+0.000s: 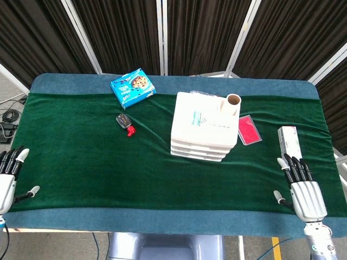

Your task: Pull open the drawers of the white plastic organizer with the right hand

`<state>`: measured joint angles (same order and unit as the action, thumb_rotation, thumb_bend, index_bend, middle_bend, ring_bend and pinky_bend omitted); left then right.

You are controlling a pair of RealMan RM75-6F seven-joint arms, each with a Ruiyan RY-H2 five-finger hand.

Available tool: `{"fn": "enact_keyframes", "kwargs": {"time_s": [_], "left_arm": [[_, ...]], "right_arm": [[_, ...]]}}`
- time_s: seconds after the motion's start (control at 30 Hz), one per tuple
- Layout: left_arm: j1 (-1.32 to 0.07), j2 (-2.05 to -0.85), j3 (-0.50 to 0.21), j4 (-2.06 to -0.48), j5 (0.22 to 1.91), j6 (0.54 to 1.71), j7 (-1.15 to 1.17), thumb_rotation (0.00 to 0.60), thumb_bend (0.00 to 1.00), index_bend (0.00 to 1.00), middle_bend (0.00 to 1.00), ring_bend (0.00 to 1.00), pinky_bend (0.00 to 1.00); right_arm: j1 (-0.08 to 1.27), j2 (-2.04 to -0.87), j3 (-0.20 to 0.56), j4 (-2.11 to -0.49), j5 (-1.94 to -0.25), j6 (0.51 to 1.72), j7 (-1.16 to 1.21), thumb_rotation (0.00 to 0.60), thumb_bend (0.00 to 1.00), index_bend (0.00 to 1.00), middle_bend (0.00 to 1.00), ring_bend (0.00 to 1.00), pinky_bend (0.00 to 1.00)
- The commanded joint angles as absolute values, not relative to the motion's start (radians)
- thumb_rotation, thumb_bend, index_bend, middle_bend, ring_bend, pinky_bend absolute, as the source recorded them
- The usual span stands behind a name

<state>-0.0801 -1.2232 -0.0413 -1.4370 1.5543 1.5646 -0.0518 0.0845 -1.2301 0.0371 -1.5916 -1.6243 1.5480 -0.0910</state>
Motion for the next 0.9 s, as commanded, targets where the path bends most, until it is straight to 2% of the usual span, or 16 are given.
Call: {"fn": "enact_keyframes", "kwargs": {"time_s": [0.03,0.9], "left_arm": [[-0.079,-1.223,-0.041,-1.438,1.556,1.567,-0.052,0.600,0.08,0.00,0.00,0.00,0.00],[-0.075,-1.219,-0.041,-1.447,1.562,1.578,-0.046,0.600,0.08,0.00,0.00,0.00,0.00]], "right_arm": [[0.085,-1.229,0.036,-1.593,-1.622,1.544,-0.089,0.600,0.16,0.01,0.00,0.00,0.00],[0.097,-1.213,0.011,-1.618,-1.648,1.514,-0.033,0.600,0.16,0.01,0.00,0.00,0.00]]}}
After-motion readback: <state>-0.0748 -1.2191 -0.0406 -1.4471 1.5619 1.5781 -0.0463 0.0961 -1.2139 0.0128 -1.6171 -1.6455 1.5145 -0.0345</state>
